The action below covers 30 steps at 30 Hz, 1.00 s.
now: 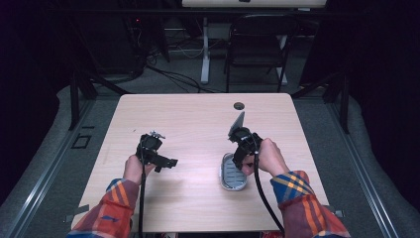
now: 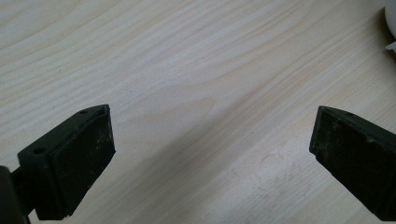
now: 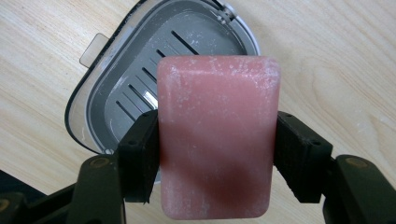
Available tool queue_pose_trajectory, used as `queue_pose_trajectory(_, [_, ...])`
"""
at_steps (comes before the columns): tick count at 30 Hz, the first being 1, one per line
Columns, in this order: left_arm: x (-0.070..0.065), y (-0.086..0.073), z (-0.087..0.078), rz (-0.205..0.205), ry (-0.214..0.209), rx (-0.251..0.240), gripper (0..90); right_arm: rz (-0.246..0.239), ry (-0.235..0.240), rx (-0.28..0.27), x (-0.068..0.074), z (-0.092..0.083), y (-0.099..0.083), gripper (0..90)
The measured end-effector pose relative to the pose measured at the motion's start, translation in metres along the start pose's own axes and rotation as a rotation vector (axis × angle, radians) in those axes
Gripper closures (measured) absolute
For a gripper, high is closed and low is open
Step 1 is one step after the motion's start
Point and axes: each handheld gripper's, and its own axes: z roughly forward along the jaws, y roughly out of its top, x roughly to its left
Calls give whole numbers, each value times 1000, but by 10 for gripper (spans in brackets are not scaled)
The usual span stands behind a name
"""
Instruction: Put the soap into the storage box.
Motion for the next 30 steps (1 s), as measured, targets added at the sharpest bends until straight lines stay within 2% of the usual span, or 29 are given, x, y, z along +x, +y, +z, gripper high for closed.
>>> queue_pose_trajectory(1, [0,0,0,4,3,0,0,11,-5,-3,2,2,2,372])
queue_pose_trajectory(6, [-1,0,0,6,4,0,0,4,-20,19,6,6,7,372])
queue_pose_trajectory(9, [-1,0,0,7,5,-2,0,5,-22,21,7,8,8,372])
queue_pose_trajectory(12, [-1,1,0,10,7,-5,0,16,-1,3,9,9,7,372])
queue_pose_trajectory(16, [-1,1,0,11,7,-2,0,8,-12,15,8,8,9,372])
queue_pose_trajectory(18, [-2,1,0,14,8,-2,0,31,-12,7,8,11,9,371])
queue_pose_trajectory(22, [-1,1,0,13,6,-5,0,25,-22,26,8,11,9,371])
queue_pose_trajectory(23, [-1,1,0,14,6,-5,0,42,-20,8,9,11,9,371])
queue_pose_trajectory(25, [-1,1,0,14,6,-2,0,54,-14,9,10,11,9,371])
queue_pose_trajectory(27, [-2,1,0,15,8,-2,0,41,-13,36,10,11,9,365])
queue_pose_trajectory(29, [-1,1,0,15,8,-2,0,58,-4,23,9,10,9,360])
queue_pose_trajectory(30, [-1,1,0,14,8,-2,0,59,-15,26,10,9,9,378])
